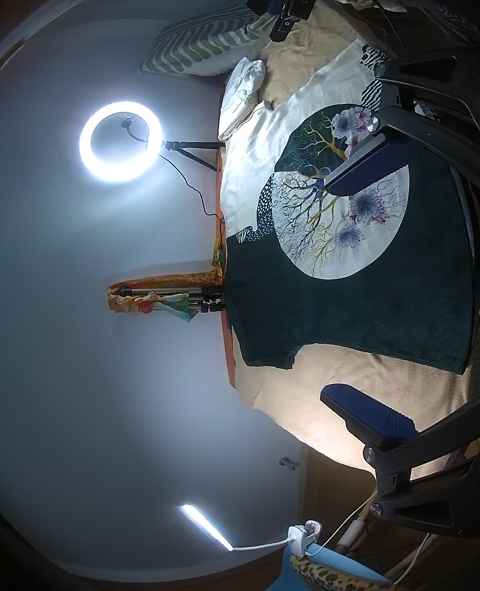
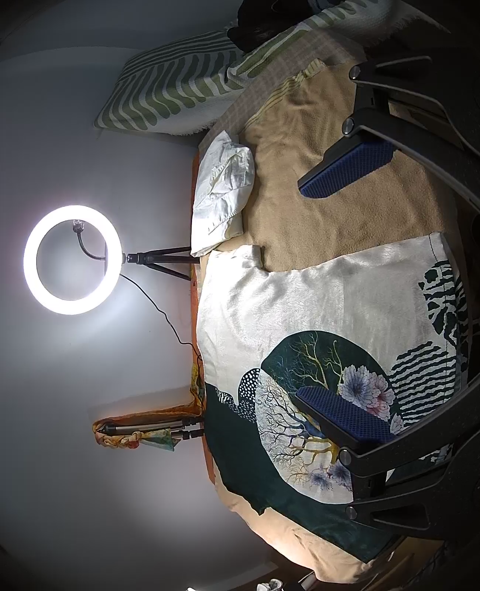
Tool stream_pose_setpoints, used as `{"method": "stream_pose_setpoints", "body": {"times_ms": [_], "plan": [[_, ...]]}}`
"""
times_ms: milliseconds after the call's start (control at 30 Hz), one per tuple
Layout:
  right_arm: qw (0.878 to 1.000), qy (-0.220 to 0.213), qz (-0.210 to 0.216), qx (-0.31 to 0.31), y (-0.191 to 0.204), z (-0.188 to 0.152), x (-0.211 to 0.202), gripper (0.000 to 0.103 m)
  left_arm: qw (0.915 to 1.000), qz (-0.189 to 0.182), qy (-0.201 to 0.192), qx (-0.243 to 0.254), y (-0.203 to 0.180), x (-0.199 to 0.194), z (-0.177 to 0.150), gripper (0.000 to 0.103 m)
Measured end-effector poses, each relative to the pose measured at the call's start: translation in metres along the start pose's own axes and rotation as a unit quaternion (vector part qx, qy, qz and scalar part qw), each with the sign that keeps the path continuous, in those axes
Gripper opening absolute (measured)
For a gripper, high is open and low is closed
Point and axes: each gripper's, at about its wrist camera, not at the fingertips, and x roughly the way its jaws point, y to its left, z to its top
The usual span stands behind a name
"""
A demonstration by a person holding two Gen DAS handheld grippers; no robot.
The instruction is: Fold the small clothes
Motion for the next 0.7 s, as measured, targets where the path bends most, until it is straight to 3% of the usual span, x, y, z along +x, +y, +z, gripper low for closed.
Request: {"method": "stream_pose_setpoints", "body": {"times_ms": [700], "plan": [[1.0,0.001,-0.001,-0.004,0.0016,0.0007,0.0004,0.103,1.0,-0.001,0.0,-0.002,0.0001,-0.002,0.0043,0.103]]}}
